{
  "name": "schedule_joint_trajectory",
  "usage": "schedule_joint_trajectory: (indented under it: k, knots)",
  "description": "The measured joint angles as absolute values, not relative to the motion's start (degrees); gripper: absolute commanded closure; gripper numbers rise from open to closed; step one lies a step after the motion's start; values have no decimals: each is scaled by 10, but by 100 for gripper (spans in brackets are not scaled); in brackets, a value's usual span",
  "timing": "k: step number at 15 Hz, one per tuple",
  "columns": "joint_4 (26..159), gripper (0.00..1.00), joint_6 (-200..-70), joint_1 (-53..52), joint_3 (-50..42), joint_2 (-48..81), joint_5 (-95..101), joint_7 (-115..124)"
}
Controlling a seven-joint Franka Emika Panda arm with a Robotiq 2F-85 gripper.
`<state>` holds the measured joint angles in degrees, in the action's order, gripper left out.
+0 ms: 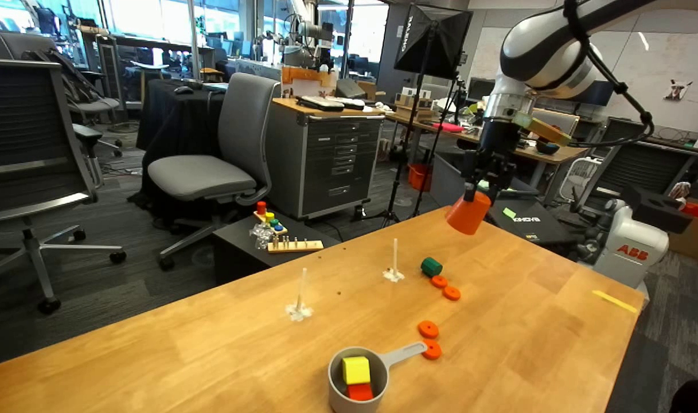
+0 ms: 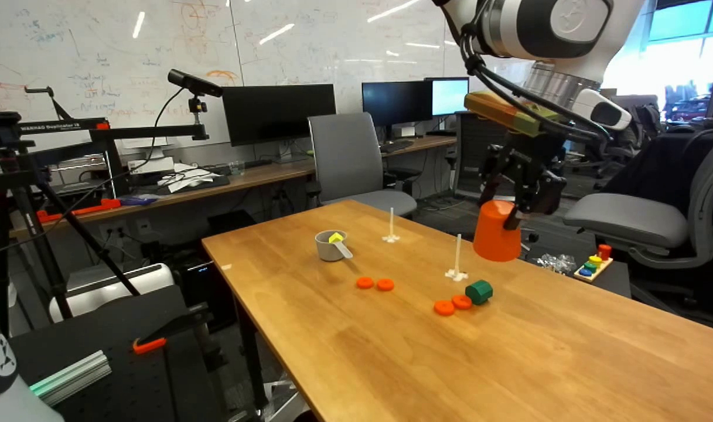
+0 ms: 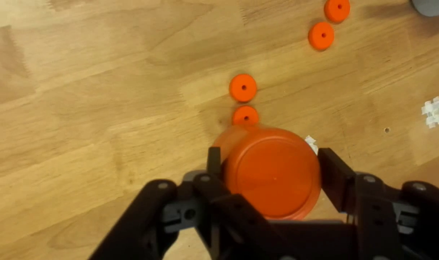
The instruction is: Get the orange, yellow and green blocks from the table and put them in the gray pot
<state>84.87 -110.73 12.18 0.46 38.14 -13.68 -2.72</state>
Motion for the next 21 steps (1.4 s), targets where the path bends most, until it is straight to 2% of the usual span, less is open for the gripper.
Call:
schedule_joint_trajectory:
  k: [8, 9, 11, 12, 21]
  knots:
    - [896, 58, -1108, 166, -5, 416, -164, -45]
    - [896, 10, -1108, 164, -5, 427, -164, -45]
    - [891, 3, -1108, 162, -5, 450, -164, -44]
    - [887, 0, -1108, 161, -5, 461, -164, -44]
    - [851, 0, -1107, 154, -1, 487, -164, -44]
